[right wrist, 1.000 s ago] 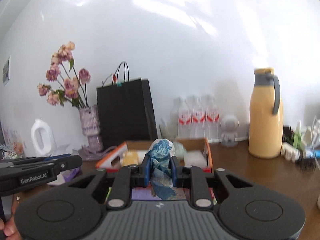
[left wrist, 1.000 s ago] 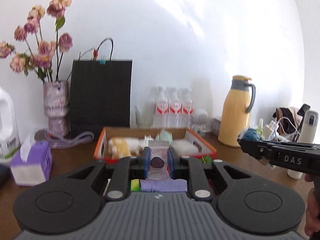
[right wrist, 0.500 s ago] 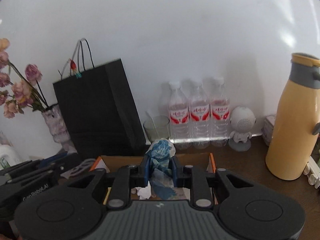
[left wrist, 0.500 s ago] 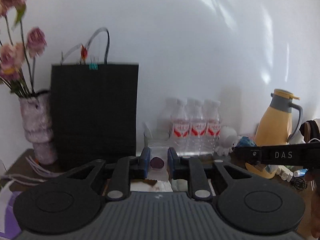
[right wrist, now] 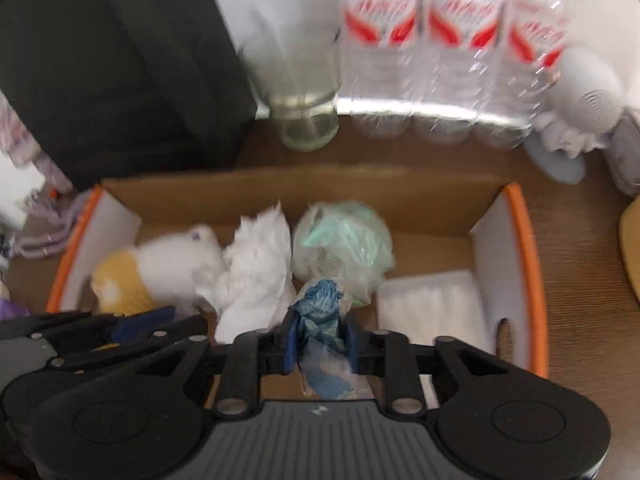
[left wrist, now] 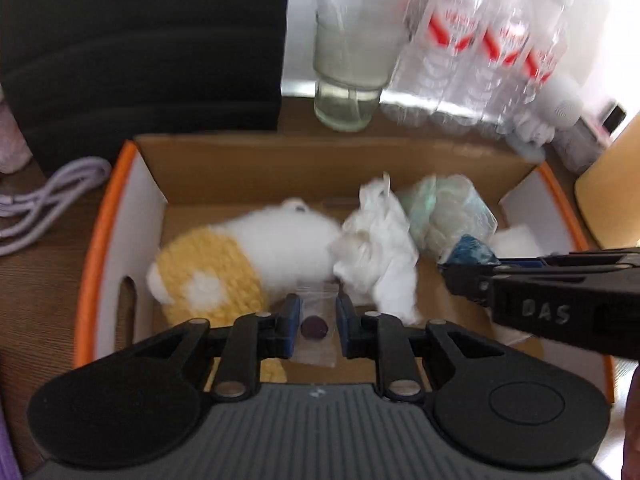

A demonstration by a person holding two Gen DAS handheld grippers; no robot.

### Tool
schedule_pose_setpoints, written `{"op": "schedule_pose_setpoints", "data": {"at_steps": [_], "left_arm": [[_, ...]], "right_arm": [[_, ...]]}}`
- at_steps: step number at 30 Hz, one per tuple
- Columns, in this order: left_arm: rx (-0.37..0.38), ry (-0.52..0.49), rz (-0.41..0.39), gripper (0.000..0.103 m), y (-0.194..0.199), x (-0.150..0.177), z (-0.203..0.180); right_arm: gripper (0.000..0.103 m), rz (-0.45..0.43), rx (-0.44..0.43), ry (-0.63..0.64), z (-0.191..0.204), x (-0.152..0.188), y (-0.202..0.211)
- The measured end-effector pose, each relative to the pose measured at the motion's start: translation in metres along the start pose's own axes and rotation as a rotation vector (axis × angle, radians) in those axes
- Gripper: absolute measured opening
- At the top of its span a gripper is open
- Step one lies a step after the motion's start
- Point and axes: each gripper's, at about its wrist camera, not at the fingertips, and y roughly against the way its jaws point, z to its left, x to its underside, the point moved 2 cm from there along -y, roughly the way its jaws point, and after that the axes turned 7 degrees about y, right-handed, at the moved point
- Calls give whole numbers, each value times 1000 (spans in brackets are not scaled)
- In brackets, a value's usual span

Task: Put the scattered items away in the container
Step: 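Drop the packet into the box with the left gripper while the right gripper drops the blue wrapper there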

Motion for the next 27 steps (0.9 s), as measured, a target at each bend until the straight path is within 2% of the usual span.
{"op": "schedule_pose_setpoints", "data": {"at_steps": [1, 3, 4, 6, 8, 10, 11, 12, 14, 15, 18, 20, 22, 24, 27], "left_arm": [[11, -15, -4, 30, -1, 0, 0], [9, -50, -31, 36, 2, 1, 0], [15, -64, -38, 41, 5, 2, -1], [36, -63, -65, 54, 17, 1, 2], [45, -55, -83, 56, 31, 0, 4], [67, -23, -81, 66, 46, -2, 7], [92, -8, -72, 80, 55, -2, 9], [113, -2, -64, 88, 62, -2, 10], [128, 15, -66, 90, 75, 1, 14], [114, 32, -63, 95, 80, 3, 18], [15, 70, -75, 100, 94, 13, 26], [-94, 54, -135, 102, 105, 26, 23], [-166, 32, -219, 103, 115, 44, 20], [-170, 28, -307, 103, 123, 63, 18], [-118, 17, -477, 103, 139, 95, 15]], "right_arm": [[40, 12, 8, -2, -1, -1, -5], [41, 5, 20, -15, -2, -2, -6], [51, -11, 9, -22, -4, -2, -3], [62, -32, -35, -67, -10, -3, 5], [63, -56, -62, -122, -16, -3, 20], [63, -62, -77, -153, -20, -1, 36], [64, -66, -79, -159, -21, 1, 45], [66, -76, -72, -161, -23, 4, 54], [77, -116, -41, -156, -27, 11, 73], [83, -128, -15, -157, -30, 15, 79], [83, -129, 39, -169, -41, 31, 93], [84, -150, 59, -172, -41, 49, 104], [84, -192, 81, -136, -36, 71, 110], [84, -287, 112, -86, -25, 93, 119], [84, -472, 141, -1, -7, 124, 133]]}}
